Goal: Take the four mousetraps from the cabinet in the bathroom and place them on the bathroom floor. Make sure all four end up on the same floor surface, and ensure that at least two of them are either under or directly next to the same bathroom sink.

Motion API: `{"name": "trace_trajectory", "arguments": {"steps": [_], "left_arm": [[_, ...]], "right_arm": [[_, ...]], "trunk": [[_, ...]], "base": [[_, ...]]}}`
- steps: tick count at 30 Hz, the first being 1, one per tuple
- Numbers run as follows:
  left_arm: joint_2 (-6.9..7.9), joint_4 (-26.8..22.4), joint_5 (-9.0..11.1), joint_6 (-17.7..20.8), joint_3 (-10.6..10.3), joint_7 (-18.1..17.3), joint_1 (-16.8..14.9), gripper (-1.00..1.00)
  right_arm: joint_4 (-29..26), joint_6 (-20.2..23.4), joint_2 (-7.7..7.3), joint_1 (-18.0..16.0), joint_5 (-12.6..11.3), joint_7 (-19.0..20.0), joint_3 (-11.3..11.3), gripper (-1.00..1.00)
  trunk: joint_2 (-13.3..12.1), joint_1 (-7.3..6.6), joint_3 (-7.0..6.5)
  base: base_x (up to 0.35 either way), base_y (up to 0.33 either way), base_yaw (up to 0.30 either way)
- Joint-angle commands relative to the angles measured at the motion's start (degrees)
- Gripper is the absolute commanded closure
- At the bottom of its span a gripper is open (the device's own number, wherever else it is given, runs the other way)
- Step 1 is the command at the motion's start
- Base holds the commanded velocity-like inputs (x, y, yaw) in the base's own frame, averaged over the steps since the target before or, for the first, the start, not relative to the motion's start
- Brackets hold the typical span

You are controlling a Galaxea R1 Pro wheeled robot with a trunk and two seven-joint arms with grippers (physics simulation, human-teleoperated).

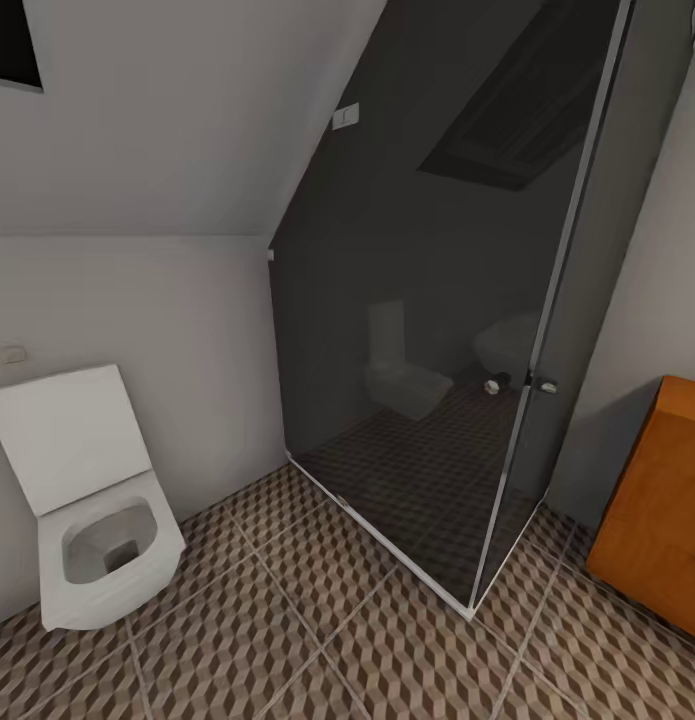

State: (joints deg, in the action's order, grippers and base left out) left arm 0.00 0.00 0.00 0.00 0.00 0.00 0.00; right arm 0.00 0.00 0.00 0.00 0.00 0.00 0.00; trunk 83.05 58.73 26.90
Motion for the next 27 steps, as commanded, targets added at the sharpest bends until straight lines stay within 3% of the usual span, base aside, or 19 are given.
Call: {"name": "trace_trajectory", "arguments": {"steps": [1,4,10,27], "left_arm": [[0.00,0.00,0.00,0.00,0.00,0.00,0.00,-1.00],[-0.88,0.17,0.23,-0.17,0.44,0.00,0.09,-1.00],[-0.88,0.17,0.24,-0.17,0.44,0.00,0.09,-1.00],[0.29,-2.95,2.87,-1.59,0.70,0.17,0.09,-1.00]], "right_arm": [[0.00,0.00,0.00,0.00,0.00,0.00,0.00,-1.00],[0.09,-0.06,-0.07,0.09,-0.41,0.12,-0.52,-1.00],[0.09,-0.07,-0.07,0.09,-0.40,0.13,-0.50,-1.00],[0.09,-0.09,0.06,0.09,-0.35,0.16,-0.34,-1.00]], "trunk": [[0.03,0.00,0.03],[0.03,0.00,0.03],[0.03,0.00,0.03],[0.03,0.00,0.03]], "base": [[0.000,0.000,0.000],[0.000,0.000,0.000],[0.000,0.000,0.000],[0.000,0.000,0.000]]}}
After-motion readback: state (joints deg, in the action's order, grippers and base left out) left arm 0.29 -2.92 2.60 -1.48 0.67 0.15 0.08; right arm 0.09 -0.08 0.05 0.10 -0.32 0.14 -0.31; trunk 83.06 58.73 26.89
